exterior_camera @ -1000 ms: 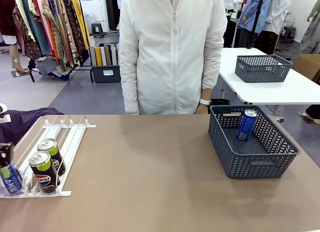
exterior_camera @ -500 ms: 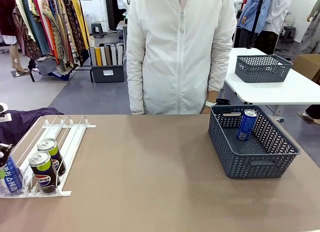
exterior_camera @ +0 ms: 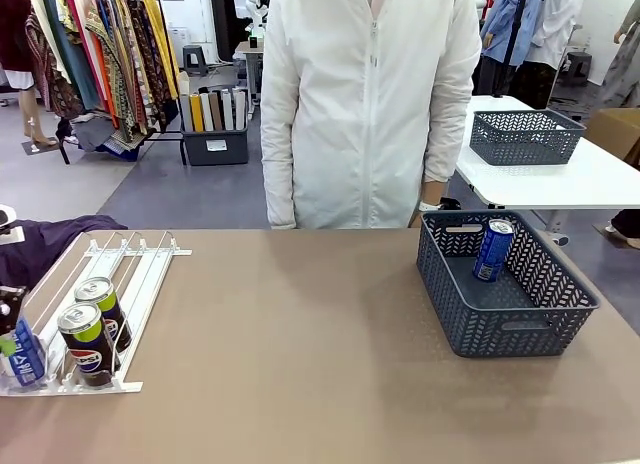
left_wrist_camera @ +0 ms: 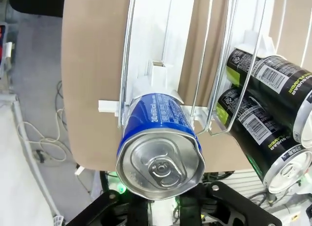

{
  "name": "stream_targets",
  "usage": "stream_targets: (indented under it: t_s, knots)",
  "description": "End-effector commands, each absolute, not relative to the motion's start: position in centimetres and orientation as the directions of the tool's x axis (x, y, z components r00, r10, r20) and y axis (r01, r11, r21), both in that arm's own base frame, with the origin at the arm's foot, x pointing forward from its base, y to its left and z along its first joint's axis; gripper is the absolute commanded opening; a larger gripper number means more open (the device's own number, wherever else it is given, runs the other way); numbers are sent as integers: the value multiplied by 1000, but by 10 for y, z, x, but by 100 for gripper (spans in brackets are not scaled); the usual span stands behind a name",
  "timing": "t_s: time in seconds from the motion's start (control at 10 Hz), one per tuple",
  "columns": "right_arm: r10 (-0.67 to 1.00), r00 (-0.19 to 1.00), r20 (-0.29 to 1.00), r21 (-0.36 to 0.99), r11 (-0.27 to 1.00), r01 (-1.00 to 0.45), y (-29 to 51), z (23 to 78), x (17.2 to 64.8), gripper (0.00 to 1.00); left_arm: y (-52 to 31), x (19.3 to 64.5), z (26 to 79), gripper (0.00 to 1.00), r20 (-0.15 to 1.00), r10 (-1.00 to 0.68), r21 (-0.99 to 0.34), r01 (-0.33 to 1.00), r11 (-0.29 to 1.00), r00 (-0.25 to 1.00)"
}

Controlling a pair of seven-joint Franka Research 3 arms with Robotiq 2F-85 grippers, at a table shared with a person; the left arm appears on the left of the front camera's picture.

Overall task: Retrieve and store the cans from the dispenser.
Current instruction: Pick up the last remaining can from one row of the Automatic Can Dispenser and place it in the middle of the table.

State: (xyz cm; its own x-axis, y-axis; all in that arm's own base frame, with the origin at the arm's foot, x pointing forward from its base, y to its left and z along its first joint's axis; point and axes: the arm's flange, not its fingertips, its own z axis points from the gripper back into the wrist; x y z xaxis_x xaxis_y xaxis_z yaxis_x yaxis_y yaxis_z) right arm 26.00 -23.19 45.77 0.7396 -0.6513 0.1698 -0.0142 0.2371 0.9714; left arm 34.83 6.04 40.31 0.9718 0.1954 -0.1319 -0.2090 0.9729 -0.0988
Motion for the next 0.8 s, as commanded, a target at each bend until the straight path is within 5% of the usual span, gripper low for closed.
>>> stream_targets:
  t_s: [0.0,0.7]
  knots:
    - [-660,731,176,975,221,-35,-231,461,262,100,60,342,404,100,-119,183,-104,-196,975,976]
    - [-660,731,176,975,221,-35,-231,461,262,100,61,341,409,100,-27,200,-110,-202,973,979]
